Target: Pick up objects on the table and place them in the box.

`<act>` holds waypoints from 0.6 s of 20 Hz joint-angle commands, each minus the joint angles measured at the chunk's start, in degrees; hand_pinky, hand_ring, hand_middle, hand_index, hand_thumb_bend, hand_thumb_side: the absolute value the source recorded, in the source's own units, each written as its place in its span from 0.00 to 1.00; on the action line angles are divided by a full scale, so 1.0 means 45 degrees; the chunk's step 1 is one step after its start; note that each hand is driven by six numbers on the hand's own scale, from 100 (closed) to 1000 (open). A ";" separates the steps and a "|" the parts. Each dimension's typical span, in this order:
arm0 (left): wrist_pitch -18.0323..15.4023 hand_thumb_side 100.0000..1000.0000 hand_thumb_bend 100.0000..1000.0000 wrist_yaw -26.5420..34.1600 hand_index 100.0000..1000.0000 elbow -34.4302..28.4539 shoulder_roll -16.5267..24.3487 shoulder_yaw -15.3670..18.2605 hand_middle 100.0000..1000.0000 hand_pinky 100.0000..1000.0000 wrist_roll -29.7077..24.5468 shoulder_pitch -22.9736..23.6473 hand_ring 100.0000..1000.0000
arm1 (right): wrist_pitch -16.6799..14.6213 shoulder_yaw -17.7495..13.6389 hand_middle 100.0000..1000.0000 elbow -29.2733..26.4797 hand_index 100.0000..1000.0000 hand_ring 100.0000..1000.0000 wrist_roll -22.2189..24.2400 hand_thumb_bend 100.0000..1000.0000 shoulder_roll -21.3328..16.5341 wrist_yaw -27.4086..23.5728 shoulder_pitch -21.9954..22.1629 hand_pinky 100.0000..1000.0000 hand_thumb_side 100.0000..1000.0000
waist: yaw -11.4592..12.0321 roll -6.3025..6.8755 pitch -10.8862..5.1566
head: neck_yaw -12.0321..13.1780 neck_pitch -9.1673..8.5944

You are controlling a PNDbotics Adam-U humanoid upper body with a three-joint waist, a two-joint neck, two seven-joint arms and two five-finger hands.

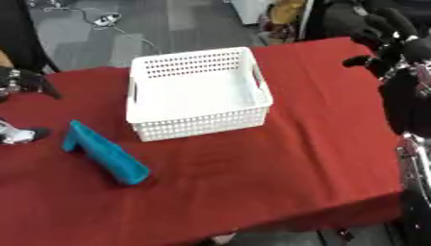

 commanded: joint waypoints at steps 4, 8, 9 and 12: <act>-0.0102 0.68 0.31 -0.0139 0.90 0.0657 -0.0420 -0.0026 0.79 0.85 0.0040 -0.0606 0.84 | -0.0012 -0.0065 0.90 -0.0132 1.00 0.85 0.0052 0.00 -0.0320 -0.0010 -0.0099 0.64 1.00 | -0.0020 -0.0013 -0.0136 | -0.0084 -0.0013; -0.0248 0.69 0.29 -0.0186 0.90 0.0877 -0.0832 -0.0217 0.79 0.85 0.0014 -0.0899 0.84 | -0.0019 -0.0072 0.90 -0.0130 1.00 0.85 0.0050 0.00 -0.0315 -0.0014 -0.0115 0.64 1.00 | -0.0031 -0.0026 -0.0125 | -0.0095 -0.0013; -0.0289 0.69 0.29 -0.0179 0.90 0.0908 -0.0918 -0.0281 0.79 0.85 -0.0012 -0.0962 0.84 | -0.0019 -0.0073 0.90 -0.0129 1.00 0.85 0.0048 0.00 -0.0315 -0.0014 -0.0120 0.64 1.00 | -0.0035 -0.0027 -0.0123 | -0.0092 -0.0013; -0.0401 0.72 0.29 -0.0127 0.90 0.0966 -0.1097 -0.0480 0.79 0.84 -0.0117 -0.1103 0.84 | -0.0017 -0.0074 0.90 -0.0127 1.00 0.85 0.0048 0.00 -0.0316 -0.0014 -0.0138 0.64 1.00 | -0.0048 -0.0023 -0.0117 | -0.0093 -0.0013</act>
